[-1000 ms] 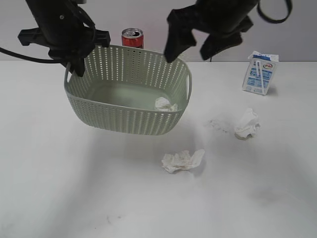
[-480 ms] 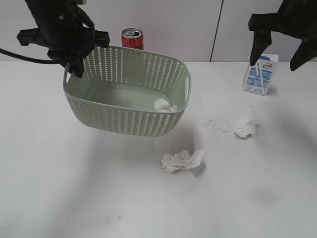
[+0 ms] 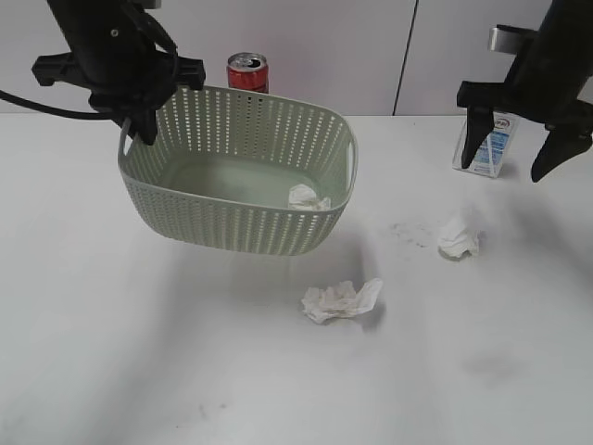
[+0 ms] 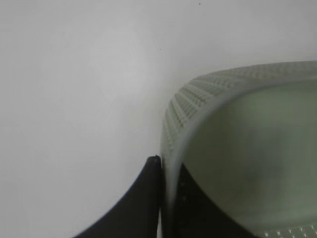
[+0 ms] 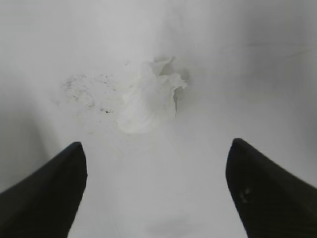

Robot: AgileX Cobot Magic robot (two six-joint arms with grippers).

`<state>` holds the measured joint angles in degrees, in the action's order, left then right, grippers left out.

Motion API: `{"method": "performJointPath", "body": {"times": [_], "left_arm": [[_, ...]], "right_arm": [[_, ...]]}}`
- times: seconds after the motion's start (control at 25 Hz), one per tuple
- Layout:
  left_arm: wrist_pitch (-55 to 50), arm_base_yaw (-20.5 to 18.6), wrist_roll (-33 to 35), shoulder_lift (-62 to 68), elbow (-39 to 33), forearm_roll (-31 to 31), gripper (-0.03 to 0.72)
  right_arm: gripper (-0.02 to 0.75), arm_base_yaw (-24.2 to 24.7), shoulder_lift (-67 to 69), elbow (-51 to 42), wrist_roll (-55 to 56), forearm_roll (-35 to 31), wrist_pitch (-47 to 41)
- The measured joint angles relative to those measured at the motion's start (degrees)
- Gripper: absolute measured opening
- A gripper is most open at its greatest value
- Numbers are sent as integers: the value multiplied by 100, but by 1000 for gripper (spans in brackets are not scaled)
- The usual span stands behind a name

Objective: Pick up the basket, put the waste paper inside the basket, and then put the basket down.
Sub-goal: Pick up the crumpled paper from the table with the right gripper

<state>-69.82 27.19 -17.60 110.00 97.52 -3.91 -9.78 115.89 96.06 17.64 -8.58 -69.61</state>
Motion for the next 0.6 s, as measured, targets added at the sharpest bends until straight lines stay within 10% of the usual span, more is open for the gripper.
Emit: {"method": "performJointPath", "body": {"times": [0.6], "left_arm": [[0, 0, 11, 45, 0, 0, 0]], "right_arm": [[646, 0, 1165, 0, 37, 76, 112]]}}
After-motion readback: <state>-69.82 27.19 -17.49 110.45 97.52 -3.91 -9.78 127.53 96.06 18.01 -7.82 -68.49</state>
